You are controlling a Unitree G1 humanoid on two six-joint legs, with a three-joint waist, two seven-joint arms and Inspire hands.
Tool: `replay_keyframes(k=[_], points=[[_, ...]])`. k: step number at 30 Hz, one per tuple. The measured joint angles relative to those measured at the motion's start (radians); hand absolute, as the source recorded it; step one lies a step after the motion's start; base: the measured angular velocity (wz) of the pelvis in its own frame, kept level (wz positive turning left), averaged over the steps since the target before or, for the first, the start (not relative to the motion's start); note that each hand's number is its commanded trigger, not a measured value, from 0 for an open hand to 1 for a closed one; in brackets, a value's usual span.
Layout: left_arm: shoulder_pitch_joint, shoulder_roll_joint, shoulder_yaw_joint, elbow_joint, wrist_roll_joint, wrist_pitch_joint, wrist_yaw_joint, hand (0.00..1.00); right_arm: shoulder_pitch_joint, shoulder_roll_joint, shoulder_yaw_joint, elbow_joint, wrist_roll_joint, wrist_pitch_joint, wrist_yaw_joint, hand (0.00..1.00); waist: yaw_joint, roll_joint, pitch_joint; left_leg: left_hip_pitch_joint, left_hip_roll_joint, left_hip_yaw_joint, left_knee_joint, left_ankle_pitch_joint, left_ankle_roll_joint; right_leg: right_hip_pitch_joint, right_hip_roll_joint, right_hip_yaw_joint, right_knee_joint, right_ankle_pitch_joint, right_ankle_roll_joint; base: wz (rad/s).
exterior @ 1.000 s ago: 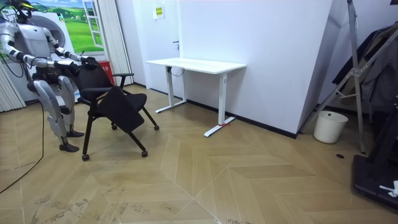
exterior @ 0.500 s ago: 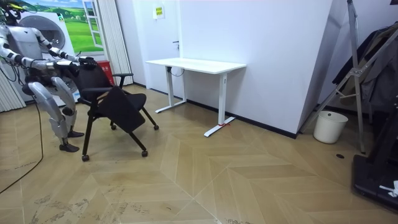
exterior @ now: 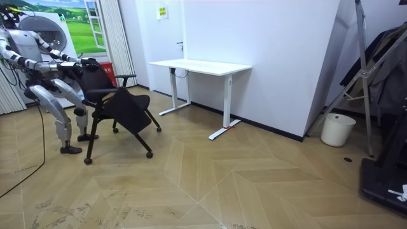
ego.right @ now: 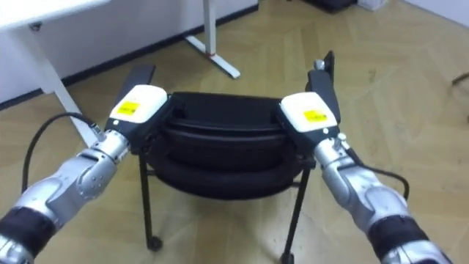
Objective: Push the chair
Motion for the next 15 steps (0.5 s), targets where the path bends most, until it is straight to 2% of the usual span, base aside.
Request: replay_keyframes(k=[1,2,3,4,5,6,7,8,9,10,11,12,13,15], points=[[-0.003,0.01,-0.005,0.014,-0.012,-0.006,0.002,1.0,-0.017,0.008,0.006,0.009,-0.016,0.003,-0.007,1.0,0.031,0.006,0.0114,0.028,-0.004,0.013,-0.049,0.001,0.0,0.018,-0.014,0.004,0.042,-0.007,0.003,-0.65],[-0.003,0.028,-0.005,0.013,-0.018,-0.015,0.014,1.0,-0.021,0.012,0.018,0.009,-0.013,0.002,-0.022,1.0,0.031,-0.036,0.0199,0.043,-0.053,0.039,-0.052,-0.001,0.002,0.076,-0.115,-0.021,0.118,-0.016,-0.006,-0.45],[-0.004,0.034,-0.003,0.004,-0.019,-0.018,0.022,1.0,-0.026,0.011,0.021,0.006,-0.01,0.001,-0.028,1.0,0.031,-0.061,0.0192,0.034,-0.07,0.062,-0.029,-0.003,0.005,0.107,-0.153,-0.025,0.11,-0.075,-0.013,0.11],[-0.016,0.025,0.009,0.004,-0.021,-0.014,0.036,1.0,-0.05,0.002,0.021,0.002,-0.009,0.007,-0.03,1.0,0.021,-0.061,0.0348,0.011,-0.076,0.069,0.039,-0.014,0.021,0.104,-0.16,-0.03,0.13,-0.125,-0.023,0.12],[-0.024,0.006,0.008,0.015,-0.023,-0.012,0.026,1.0,-0.05,-0.006,0.025,0.007,-0.009,0.02,-0.031,1.0,0.027,-0.044,0.0323,0.018,-0.067,0.08,0.053,-0.018,0.028,0.112,-0.161,-0.021,0.128,-0.135,-0.008,0.07],[-0.023,0.003,0.006,0.017,-0.023,-0.014,0.026,1.0,-0.049,-0.011,0.029,0.009,-0.009,0.02,-0.031,1.0,0.03,-0.042,0.0329,0.026,-0.065,0.082,0.054,-0.019,0.029,0.12,-0.165,-0.016,0.122,-0.137,-0.004,-0.16],[-0.022,0.006,0.002,0.015,-0.023,-0.021,0.033,1.0,-0.05,-0.014,0.029,0.007,-0.008,0.02,-0.035,1.0,0.038,-0.028,0.037,0.032,-0.064,0.099,0.061,-0.034,0.053,0.125,-0.174,-0.014,0.123,-0.134,0.012,-0.25],[-0.027,0.017,0.001,0.014,-0.024,-0.027,0.048,1.0,-0.063,-0.014,0.031,0.002,-0.008,0.022,-0.041,1.0,0.044,-0.031,0.0326,0.031,-0.082,0.102,0.076,-0.057,0.067,0.103,-0.199,-0.025,0.176,-0.117,0.024,-0.28],[-0.037,0.023,0.001,0.016,-0.025,-0.028,0.057,1.0,-0.073,-0.013,0.032,0.001,-0.009,0.026,-0.042,1.0,0.049,-0.034,0.0404,0.03,-0.088,0.104,0.086,-0.064,0.073,0.076,-0.213,-0.03,0.231,-0.094,0.018,-0.19],[-0.056,0.026,0.001,0.026,-0.024,-0.029,0.065,1.0,-0.087,-0.004,0.032,0.003,-0.012,0.039,-0.043,1.0,0.056,-0.027,0.0485,0.027,-0.091,0.097,0.105,-0.079,0.082,0.01,-0.232,-0.026,0.355,-0.015,-0.002,-0.05],[-0.07,0.028,0.001,0.039,-0.024,-0.028,0.068,1.0,-0.089,0.006,0.031,0.003,-0.013,0.051,-0.046,1.0,0.053,-0.009,0.0579,0.029,-0.087,0.083,0.118,-0.093,0.088,-0.049,-0.239,-0.015,0.448,0.074,-0.015,0.0],[-0.074,0.03,0.001,0.045,-0.024,-0.029,0.068,1.0,-0.088,0.009,0.031,0.002,-0.013,0.054,-0.05,1.0,0.05,-0.008,0.0576,0.029,-0.087,0.077,0.12,-0.099,0.09,-0.076,-0.241,-0.011,0.478,0.099,-0.016,0.09],[-0.08,0.036,0.001,0.045,-0.024,-0.03,0.07,1.0,-0.087,0.012,0.031,0.001,-0.013,0.054,-0.061,1.0,0.05,-0.004,0.059,0.031,-0.084,0.068,0.124,-0.11,0.092,-0.13,-0.242,-0.014,0.515,0.102,-0.017,0.12],[-0.09,0.045,-0.01,0.058,-0.027,-0.039,0.083,1.0,-0.087,0.017,0.034,0.0,-0.012,0.056,-0.069,1.0,0.05,0.007,0.0663,0.045,-0.081,0.049,0.126,-0.125,0.088,-0.19,-0.237,-0.032,0.488,0.1,-0.014,0.26]])
